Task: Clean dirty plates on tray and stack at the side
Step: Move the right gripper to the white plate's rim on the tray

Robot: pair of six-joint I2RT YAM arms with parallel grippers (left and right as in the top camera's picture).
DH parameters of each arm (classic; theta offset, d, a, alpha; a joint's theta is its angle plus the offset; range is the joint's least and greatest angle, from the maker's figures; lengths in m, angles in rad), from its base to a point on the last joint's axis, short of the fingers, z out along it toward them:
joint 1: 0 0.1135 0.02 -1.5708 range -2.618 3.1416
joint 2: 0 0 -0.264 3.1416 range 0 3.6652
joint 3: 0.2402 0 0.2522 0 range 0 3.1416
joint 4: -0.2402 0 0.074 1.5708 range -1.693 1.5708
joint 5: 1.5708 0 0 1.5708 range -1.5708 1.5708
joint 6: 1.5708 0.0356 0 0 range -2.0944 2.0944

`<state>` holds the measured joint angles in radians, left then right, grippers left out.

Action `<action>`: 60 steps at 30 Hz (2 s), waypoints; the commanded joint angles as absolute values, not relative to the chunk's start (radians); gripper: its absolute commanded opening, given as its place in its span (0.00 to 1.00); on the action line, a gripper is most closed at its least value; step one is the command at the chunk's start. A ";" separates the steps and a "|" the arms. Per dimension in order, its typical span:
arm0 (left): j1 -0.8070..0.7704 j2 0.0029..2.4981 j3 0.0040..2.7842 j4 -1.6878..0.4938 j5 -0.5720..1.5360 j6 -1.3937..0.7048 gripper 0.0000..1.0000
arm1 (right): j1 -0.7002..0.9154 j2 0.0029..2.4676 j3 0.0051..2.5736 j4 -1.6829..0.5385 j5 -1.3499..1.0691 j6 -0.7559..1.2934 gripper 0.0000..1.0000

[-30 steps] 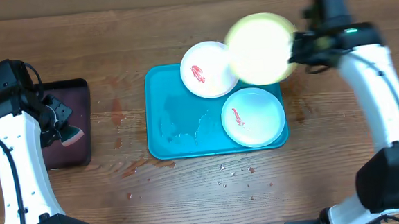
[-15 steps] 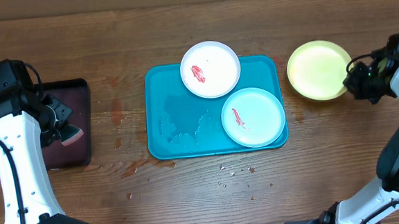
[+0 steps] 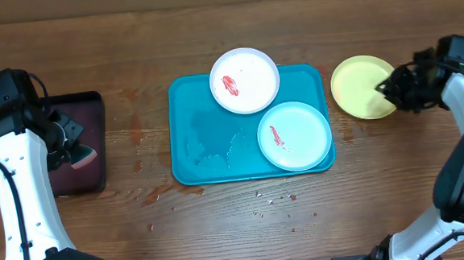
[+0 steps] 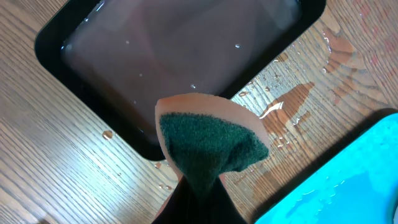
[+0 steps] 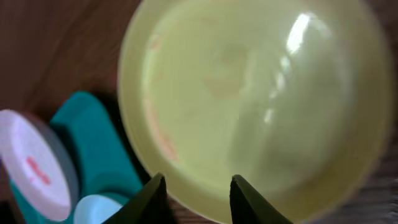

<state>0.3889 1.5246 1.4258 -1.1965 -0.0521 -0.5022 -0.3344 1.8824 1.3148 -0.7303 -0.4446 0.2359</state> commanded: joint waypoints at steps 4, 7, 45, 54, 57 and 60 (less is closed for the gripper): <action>0.392 1.530 1.418 -1.193 -0.046 -0.493 0.04 | -0.106 1.865 1.326 -0.575 -0.529 0.233 0.46; 0.391 1.530 1.405 -1.192 -0.032 -0.493 0.04 | 0.042 1.865 1.326 -0.456 -0.381 0.237 0.58; 0.390 1.530 1.323 -1.092 0.020 -0.441 0.04 | 0.436 1.938 1.447 -0.537 -0.272 0.187 0.54; 0.390 1.530 1.323 -1.092 0.020 -0.441 0.04 | 0.419 1.941 1.458 -0.404 -0.106 0.195 0.60; 0.390 1.530 1.323 -1.092 0.020 -0.441 0.04 | 0.420 1.987 1.458 -0.352 -0.104 0.195 0.59; 0.390 1.530 1.323 -1.092 0.020 -0.441 0.04 | 0.419 2.047 1.458 -0.306 -0.052 0.196 0.60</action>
